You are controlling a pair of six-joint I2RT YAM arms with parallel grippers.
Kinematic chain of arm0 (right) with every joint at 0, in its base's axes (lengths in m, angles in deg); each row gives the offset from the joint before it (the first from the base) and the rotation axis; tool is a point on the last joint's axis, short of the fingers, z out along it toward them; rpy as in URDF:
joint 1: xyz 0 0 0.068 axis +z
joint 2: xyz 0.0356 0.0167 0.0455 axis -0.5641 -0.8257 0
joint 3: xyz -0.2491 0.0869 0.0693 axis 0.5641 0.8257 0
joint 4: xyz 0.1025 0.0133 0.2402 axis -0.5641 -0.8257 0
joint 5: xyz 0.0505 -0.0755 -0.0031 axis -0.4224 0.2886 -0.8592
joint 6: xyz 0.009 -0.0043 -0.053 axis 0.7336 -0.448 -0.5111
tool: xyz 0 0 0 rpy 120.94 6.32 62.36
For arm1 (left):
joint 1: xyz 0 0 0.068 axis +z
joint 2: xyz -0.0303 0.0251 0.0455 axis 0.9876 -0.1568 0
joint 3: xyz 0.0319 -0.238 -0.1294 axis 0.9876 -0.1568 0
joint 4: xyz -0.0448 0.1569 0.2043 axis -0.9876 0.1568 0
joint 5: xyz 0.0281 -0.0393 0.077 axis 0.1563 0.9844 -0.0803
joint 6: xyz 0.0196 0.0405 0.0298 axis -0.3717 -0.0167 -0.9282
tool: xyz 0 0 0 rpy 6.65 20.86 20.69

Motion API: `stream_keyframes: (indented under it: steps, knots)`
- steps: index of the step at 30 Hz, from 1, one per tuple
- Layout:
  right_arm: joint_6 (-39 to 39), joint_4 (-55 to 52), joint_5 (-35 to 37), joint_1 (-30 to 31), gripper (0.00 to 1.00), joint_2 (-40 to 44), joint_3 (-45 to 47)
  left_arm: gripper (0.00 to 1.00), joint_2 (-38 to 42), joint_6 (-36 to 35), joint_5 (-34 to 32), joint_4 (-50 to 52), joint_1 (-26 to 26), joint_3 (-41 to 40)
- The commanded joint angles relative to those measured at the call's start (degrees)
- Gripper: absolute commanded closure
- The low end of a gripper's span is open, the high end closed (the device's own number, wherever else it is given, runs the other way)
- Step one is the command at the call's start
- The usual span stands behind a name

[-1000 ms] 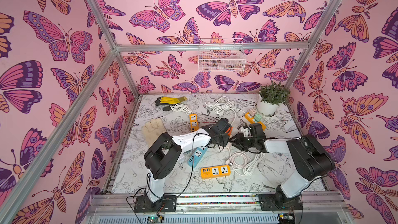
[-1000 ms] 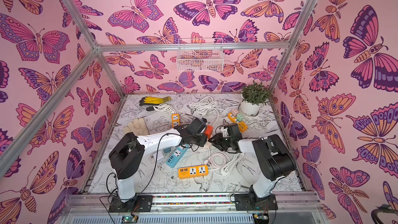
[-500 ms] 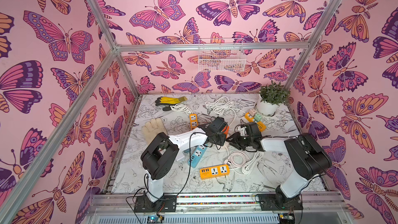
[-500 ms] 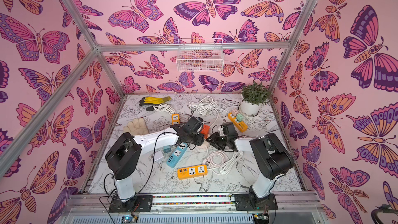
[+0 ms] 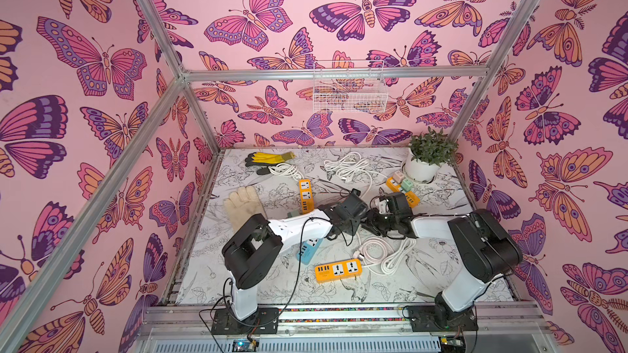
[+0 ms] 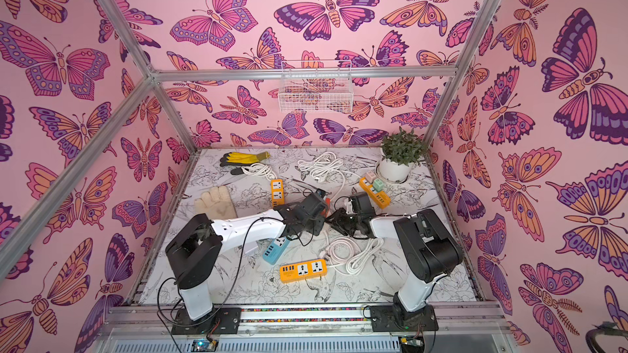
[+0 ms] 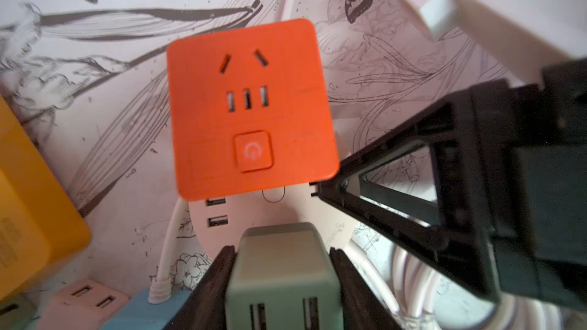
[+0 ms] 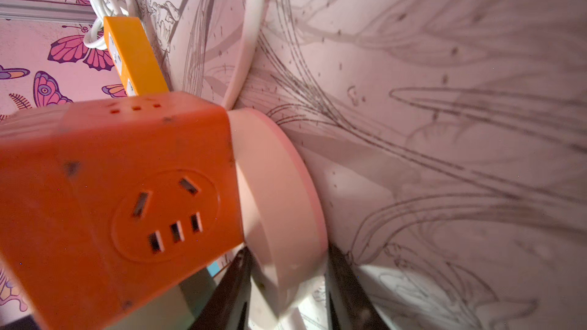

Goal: Pull the plug off the socket
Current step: Remove the plug from the socket.

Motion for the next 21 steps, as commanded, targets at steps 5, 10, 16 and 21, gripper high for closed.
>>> stream_keyframes:
  steps: [5,10,16,21]
  knots:
    - [-2.19,-11.87,11.85,0.02,0.62,-4.65,2.0,0.61,12.88,4.97,13.42,-1.99,3.06,-4.38]
    - [-3.62,-12.58,11.34,0.01,0.61,-3.71,1.27,0.61,21.46,7.5,12.01,-4.2,5.26,-12.13]
    - [-7.05,-12.92,9.37,0.08,0.6,-1.04,-0.3,0.62,34.83,21.35,19.95,-13.9,19.98,-30.95]
    - [-8.54,-15.38,10.3,0.08,0.6,-0.38,-2.15,0.67,39.55,26.75,23.27,-13.96,33.77,-36.7]
